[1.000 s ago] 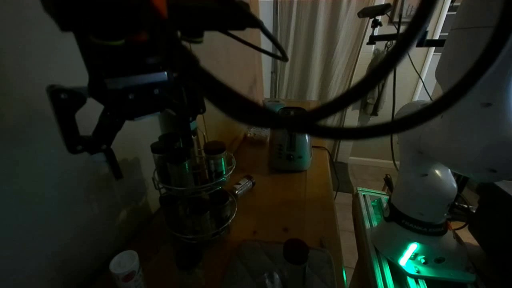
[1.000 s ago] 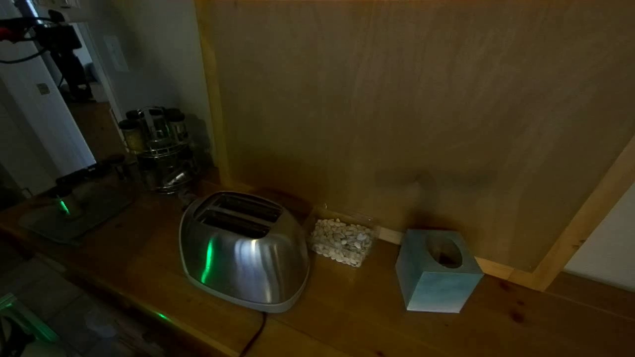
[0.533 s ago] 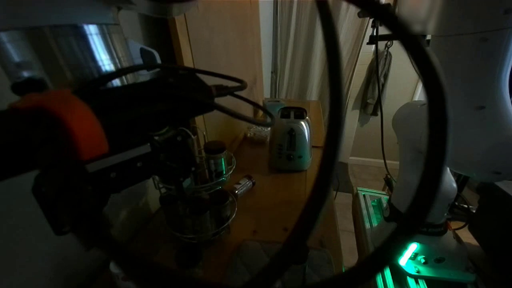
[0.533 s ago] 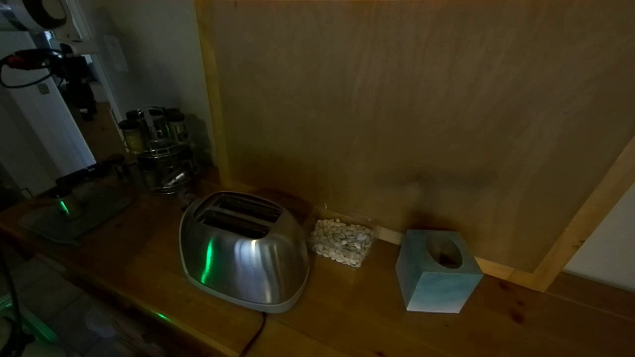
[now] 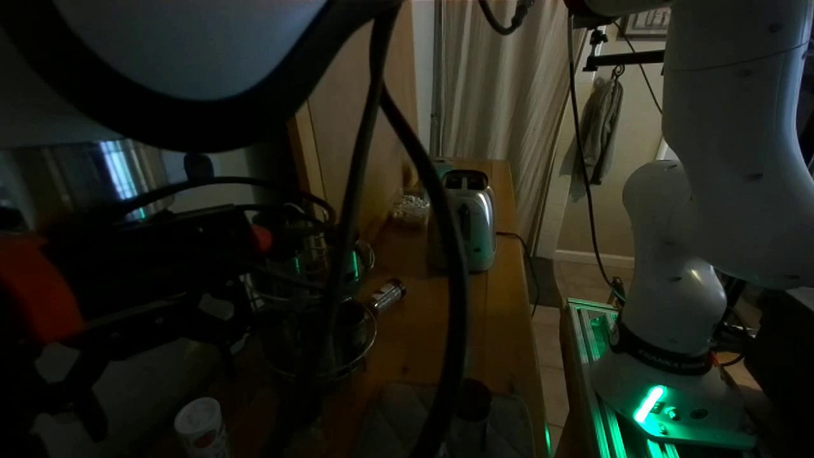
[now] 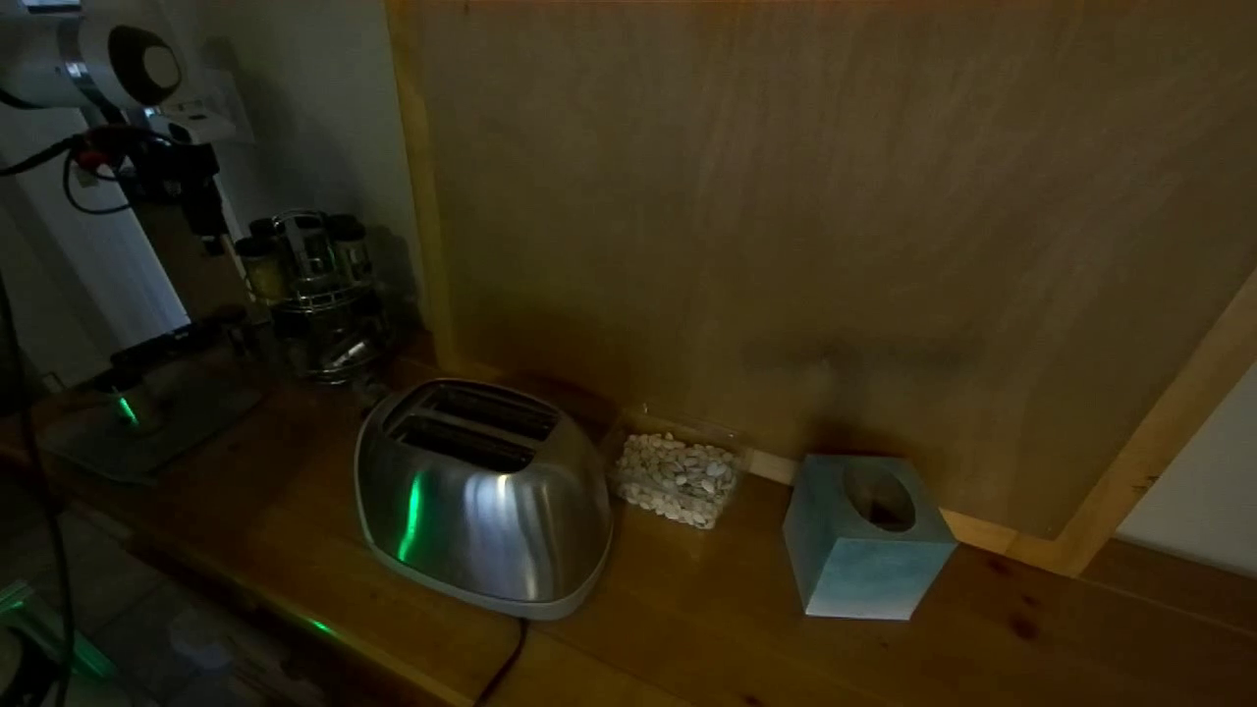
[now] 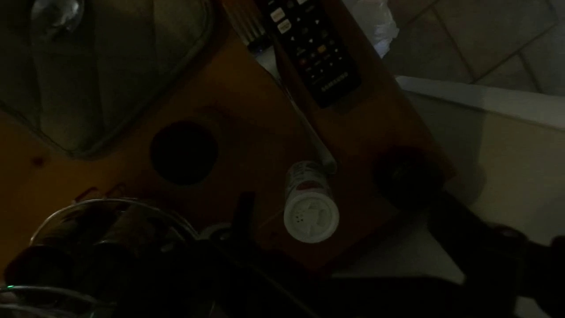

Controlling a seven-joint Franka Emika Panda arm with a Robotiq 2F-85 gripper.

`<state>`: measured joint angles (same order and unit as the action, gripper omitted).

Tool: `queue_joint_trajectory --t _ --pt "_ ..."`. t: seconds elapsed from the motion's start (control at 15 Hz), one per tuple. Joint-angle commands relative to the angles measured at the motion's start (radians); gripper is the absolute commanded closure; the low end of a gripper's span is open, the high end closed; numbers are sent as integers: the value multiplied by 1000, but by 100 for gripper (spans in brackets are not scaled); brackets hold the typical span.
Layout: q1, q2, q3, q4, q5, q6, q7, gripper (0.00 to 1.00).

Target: Turn the seasoning rack around, pick up the white container and put it in the slot of the rack

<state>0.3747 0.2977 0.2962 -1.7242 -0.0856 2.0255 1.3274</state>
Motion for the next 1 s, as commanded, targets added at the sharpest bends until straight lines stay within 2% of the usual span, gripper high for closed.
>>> queue_joint_trajectory --t 0.0,0.33,0.93 --pt "39 67 -38 50 -40 38 6 0" --pt "76 105 -76 48 -139 73 -19 0" --pt "94 126 -103 43 -186 76 -44 0"
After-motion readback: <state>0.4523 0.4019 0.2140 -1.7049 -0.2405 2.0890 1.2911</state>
